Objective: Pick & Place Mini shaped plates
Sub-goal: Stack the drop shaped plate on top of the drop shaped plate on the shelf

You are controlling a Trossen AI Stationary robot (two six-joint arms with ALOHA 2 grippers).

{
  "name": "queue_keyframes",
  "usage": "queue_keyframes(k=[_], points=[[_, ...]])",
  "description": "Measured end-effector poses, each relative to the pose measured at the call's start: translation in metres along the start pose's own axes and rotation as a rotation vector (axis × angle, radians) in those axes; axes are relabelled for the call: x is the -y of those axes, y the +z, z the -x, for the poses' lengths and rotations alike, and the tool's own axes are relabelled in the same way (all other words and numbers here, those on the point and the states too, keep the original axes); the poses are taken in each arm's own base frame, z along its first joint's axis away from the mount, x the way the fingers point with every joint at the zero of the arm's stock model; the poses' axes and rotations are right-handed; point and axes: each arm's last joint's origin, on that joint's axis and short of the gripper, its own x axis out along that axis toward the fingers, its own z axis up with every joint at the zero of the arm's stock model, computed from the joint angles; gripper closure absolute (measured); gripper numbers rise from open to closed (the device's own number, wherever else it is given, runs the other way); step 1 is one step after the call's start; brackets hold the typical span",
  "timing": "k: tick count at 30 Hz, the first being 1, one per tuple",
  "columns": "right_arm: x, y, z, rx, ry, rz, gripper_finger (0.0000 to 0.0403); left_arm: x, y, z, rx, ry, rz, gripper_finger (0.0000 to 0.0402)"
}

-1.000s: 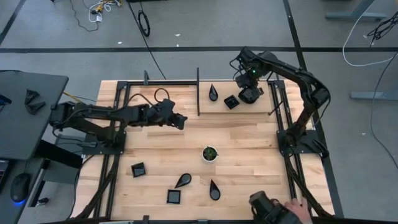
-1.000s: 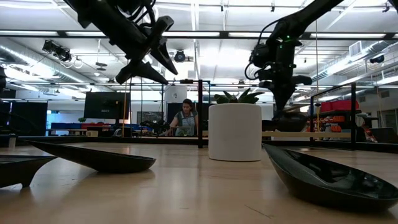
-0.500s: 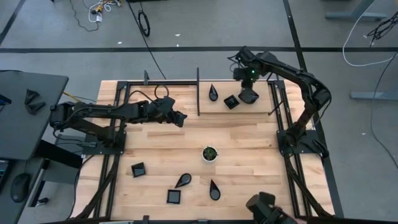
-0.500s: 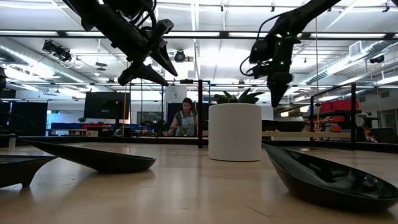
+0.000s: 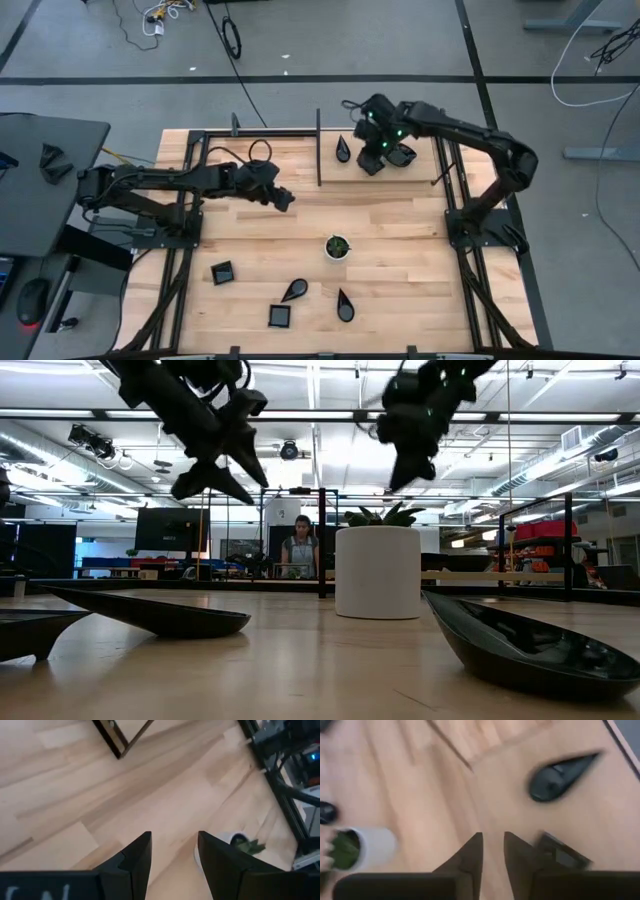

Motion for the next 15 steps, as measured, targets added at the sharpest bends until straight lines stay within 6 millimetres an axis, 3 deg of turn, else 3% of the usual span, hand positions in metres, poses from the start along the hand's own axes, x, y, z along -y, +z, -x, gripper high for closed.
queue_keyframes(k=[8, 15], points=[[-0.098, 0.001, 0.008, 0.141, 0.011, 0.004, 0.0371, -0.004, -0.023, 0.012, -0.147, 0.105, -0.096, 0.0236], [-0.182, -0.026, 0.004, 0.119, 0.090, -0.024, 0.0399, 0.011, -0.057, 0.026, -0.194, 0.139, -0.183, 0.0236]])
